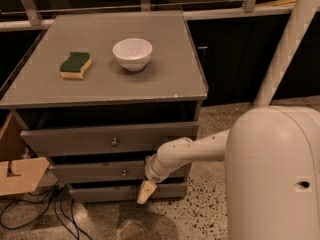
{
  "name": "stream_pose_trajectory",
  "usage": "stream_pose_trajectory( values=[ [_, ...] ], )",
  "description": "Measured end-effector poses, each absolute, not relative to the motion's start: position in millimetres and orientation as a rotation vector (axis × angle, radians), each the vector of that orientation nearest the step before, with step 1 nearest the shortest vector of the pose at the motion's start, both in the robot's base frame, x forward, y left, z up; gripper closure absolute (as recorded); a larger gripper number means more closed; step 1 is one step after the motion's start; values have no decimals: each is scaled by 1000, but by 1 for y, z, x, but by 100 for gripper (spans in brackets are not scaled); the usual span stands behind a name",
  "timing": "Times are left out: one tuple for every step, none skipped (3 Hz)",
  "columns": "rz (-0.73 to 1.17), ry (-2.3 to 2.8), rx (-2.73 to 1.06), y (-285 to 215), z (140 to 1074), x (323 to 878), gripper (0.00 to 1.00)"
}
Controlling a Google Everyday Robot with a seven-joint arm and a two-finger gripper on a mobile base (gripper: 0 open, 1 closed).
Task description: Open middle drawer
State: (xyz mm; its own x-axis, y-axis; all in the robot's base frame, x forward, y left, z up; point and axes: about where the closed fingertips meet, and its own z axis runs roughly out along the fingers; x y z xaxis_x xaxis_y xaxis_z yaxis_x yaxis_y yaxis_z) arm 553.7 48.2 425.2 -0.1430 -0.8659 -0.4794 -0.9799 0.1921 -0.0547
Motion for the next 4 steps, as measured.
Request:
stream_pose_trajectory(
  values=[
    [370, 2061, -1751, 50, 422, 557, 0],
    [351, 2063, -1803, 51, 416, 554, 0],
    [339, 2099, -1873, 44, 410, 539, 0],
    [332, 2187, -1860, 11, 424, 501, 0]
  ],
)
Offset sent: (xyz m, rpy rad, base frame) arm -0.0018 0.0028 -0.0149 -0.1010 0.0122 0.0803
